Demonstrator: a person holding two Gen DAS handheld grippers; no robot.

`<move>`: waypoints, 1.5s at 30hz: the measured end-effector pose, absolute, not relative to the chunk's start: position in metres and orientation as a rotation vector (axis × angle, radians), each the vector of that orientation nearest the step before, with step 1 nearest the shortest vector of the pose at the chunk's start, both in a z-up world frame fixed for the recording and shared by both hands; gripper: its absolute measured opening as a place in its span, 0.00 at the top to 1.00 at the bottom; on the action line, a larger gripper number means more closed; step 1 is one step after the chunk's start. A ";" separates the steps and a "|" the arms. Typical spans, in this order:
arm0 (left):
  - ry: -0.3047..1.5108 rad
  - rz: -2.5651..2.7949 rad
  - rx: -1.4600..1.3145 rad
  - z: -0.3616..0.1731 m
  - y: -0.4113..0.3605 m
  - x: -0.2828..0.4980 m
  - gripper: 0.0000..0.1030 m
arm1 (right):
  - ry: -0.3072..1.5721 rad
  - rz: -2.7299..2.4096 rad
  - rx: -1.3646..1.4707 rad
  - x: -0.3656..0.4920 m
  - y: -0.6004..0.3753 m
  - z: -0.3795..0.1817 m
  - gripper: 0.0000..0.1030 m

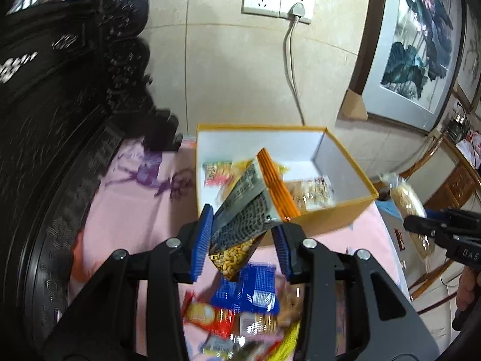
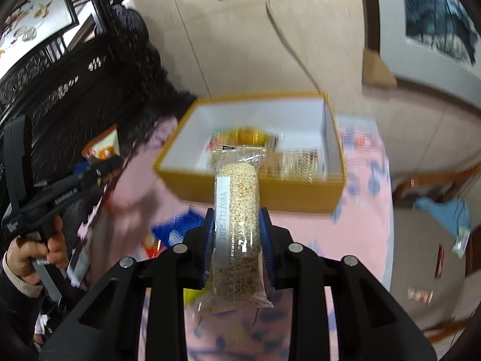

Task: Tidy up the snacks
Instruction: 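Carry both snacks over the yellow box and open both grippers to drop them, then move both open grippers back over the remaining snack pile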

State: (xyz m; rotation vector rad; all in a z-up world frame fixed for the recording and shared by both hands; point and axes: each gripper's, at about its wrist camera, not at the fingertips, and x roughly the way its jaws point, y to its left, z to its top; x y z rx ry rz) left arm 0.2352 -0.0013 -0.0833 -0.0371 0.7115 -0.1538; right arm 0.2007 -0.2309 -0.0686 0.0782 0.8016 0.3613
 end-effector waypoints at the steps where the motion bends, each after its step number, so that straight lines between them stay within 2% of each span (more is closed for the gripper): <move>1: 0.708 -0.150 -0.038 -0.080 -0.004 0.246 0.62 | 0.786 0.359 0.073 0.212 -0.230 -0.063 0.72; 13: 0.690 -0.153 0.000 -0.051 -0.042 0.342 0.62 | 0.703 0.340 0.019 0.312 -0.217 -0.035 0.72; 15: 0.697 -0.125 0.023 -0.054 -0.049 0.355 0.58 | 0.703 0.338 0.023 0.321 -0.216 -0.038 0.70; 16: 0.701 -0.099 0.044 -0.054 -0.052 0.360 0.34 | 0.702 0.327 0.021 0.328 -0.215 -0.038 0.66; 17: 0.701 -0.062 0.067 -0.055 -0.055 0.363 0.08 | 0.696 0.305 0.022 0.331 -0.215 -0.037 0.51; 18: 0.677 -0.006 0.098 -0.053 -0.060 0.364 0.03 | 0.685 0.281 0.028 0.333 -0.217 -0.034 0.36; 36: 0.648 -0.009 0.116 -0.041 -0.071 0.331 0.03 | 0.682 0.268 0.082 0.302 -0.233 -0.023 0.35; 45: 0.681 0.001 0.035 -0.053 -0.053 0.280 0.03 | 0.755 0.231 0.101 0.262 -0.252 -0.049 0.35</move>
